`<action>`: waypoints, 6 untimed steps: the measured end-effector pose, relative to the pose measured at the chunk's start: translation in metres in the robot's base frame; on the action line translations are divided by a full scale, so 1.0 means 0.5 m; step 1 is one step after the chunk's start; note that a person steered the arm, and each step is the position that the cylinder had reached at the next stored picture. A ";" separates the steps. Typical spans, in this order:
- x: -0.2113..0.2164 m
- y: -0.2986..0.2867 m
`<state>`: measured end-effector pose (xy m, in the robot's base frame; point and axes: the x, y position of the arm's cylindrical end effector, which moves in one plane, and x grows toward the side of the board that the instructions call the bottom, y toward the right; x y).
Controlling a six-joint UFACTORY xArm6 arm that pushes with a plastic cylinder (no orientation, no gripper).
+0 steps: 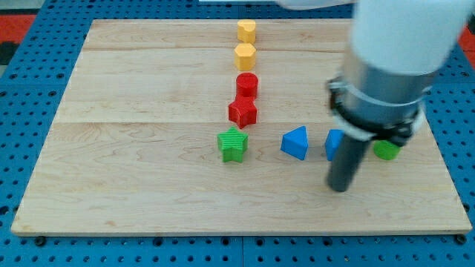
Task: Slightly push the green circle into the blue cube
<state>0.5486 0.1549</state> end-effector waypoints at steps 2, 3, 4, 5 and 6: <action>-0.086 0.225; -0.127 0.246; -0.116 0.205; -0.077 0.150; -0.039 0.066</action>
